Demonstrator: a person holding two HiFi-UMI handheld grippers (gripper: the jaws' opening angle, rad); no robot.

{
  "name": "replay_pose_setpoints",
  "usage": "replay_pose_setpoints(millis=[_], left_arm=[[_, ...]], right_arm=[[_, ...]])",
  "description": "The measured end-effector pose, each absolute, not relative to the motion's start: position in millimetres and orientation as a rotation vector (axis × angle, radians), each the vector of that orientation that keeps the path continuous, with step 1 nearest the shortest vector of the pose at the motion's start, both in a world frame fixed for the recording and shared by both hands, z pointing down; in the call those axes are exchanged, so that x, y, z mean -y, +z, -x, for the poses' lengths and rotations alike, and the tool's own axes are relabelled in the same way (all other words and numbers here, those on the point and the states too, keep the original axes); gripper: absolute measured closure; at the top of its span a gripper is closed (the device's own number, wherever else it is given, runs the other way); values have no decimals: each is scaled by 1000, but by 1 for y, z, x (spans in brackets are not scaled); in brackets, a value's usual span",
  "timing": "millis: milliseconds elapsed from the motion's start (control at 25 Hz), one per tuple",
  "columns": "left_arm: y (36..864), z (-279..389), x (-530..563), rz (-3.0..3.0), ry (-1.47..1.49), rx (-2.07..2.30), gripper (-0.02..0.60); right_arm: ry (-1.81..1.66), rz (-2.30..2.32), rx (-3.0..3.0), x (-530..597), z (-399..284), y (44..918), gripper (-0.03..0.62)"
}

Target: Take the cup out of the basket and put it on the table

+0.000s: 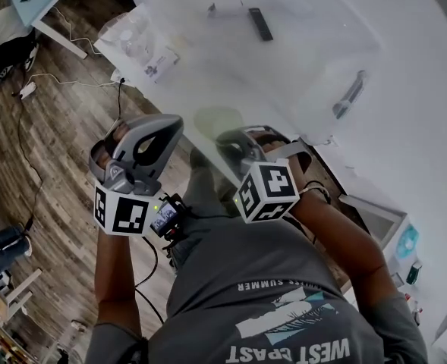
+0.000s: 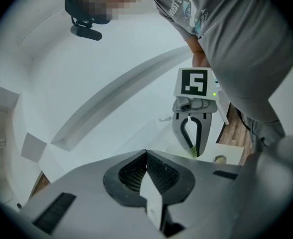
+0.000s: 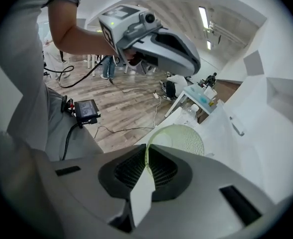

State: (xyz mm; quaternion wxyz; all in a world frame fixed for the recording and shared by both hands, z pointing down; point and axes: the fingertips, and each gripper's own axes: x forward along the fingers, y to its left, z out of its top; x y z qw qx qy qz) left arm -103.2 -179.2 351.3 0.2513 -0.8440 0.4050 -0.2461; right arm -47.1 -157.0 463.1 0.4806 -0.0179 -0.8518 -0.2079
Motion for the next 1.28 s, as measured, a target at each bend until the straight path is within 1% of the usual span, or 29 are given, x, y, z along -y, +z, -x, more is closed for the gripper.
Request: replay_pose_setpoints(millis=[400,640,1000,1280], left_arm=[[373,135,170,2334,-681,-1158,572],[378,143,168,2346,-682,-1182,572],[381,138,176,2361,-688,-1175,572],[381,132,186,2373,-686,-1163,572]], right_arm=[[-389,121,1900,163,44,556,566],[-322,156,1807,166,33,597,566],[-299,199,1707,177,22,622,565],[-323,231,1654,185,25,622,565]])
